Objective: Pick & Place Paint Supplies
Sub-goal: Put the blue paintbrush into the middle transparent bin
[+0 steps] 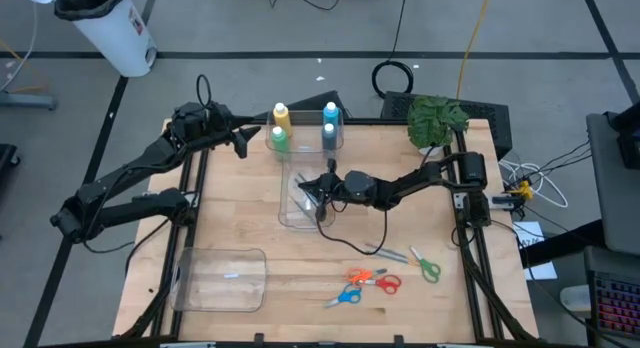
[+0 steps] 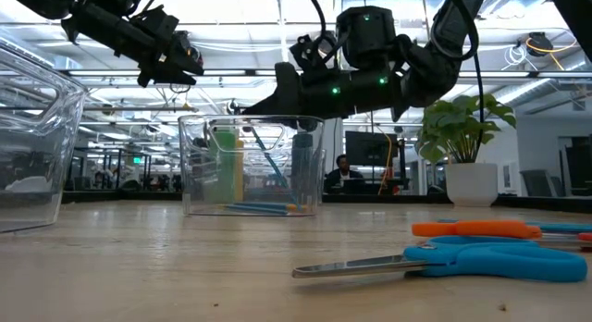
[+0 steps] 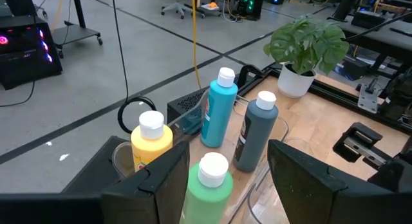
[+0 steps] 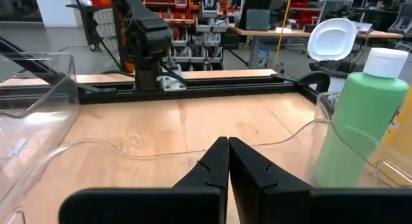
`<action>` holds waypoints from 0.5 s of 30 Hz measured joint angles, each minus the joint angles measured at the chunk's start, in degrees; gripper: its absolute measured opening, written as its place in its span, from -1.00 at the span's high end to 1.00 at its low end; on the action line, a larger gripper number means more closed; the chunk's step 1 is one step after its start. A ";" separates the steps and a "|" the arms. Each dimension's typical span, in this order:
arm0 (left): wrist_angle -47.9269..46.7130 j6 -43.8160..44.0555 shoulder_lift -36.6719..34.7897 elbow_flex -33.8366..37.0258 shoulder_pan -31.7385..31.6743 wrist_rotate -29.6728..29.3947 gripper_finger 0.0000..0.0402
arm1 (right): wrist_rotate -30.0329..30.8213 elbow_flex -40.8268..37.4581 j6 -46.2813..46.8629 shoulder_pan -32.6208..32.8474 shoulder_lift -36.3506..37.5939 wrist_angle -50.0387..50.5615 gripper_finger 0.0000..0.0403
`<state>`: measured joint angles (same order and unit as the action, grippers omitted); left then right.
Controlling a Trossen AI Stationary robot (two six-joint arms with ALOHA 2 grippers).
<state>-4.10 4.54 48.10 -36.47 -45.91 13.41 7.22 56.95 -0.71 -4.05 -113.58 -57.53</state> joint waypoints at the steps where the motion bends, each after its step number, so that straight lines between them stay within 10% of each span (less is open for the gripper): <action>1: 0.00 0.00 0.00 0.00 -0.01 0.00 -0.06 | 0.00 0.00 0.00 0.01 0.00 0.06 1.00; 15: 0.00 0.00 0.00 0.00 0.00 0.00 -0.06 | 0.00 -0.02 1.75 0.02 0.00 0.87 1.00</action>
<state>-4.10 4.54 48.10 -36.47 -45.91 13.41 7.22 56.93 1.04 -4.03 -113.58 -56.67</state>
